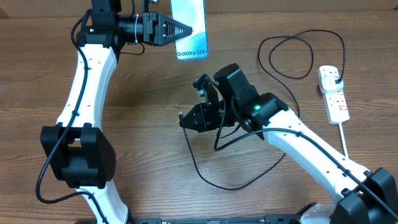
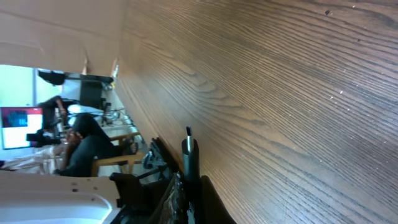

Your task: Plug charger to phone and switch on socket

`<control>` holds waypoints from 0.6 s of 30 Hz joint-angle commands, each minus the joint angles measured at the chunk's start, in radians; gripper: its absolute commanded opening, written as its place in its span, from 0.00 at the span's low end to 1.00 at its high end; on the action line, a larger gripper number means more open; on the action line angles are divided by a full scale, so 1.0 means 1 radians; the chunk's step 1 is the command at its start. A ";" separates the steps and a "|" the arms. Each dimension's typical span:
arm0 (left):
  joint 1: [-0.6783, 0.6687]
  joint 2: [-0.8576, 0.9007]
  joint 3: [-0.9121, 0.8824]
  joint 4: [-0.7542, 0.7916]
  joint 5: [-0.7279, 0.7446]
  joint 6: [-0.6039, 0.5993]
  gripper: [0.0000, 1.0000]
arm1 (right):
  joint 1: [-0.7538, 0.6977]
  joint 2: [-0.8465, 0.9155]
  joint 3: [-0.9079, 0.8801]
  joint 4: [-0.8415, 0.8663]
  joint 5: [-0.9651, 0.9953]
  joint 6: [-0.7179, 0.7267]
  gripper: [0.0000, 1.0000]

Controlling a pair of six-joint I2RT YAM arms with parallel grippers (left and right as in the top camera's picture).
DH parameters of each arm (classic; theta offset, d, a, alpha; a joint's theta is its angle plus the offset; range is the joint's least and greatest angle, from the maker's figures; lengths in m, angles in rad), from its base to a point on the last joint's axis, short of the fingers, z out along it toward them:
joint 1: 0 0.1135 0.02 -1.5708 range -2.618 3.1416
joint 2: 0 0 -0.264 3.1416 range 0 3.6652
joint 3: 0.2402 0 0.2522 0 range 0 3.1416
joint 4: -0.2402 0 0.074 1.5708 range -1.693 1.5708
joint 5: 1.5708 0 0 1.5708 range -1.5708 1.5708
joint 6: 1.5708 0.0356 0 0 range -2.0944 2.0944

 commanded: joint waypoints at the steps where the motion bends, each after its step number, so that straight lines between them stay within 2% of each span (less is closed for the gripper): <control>1: 0.010 -0.013 0.016 0.008 0.047 0.022 0.04 | -0.031 -0.018 0.025 0.009 -0.087 0.002 0.04; 12: 0.010 -0.013 0.016 0.007 0.047 0.018 0.04 | -0.037 -0.018 0.025 0.064 -0.219 -0.006 0.04; 18: 0.010 -0.013 0.016 0.008 0.047 0.019 0.04 | -0.042 -0.018 0.025 0.074 -0.220 -0.005 0.04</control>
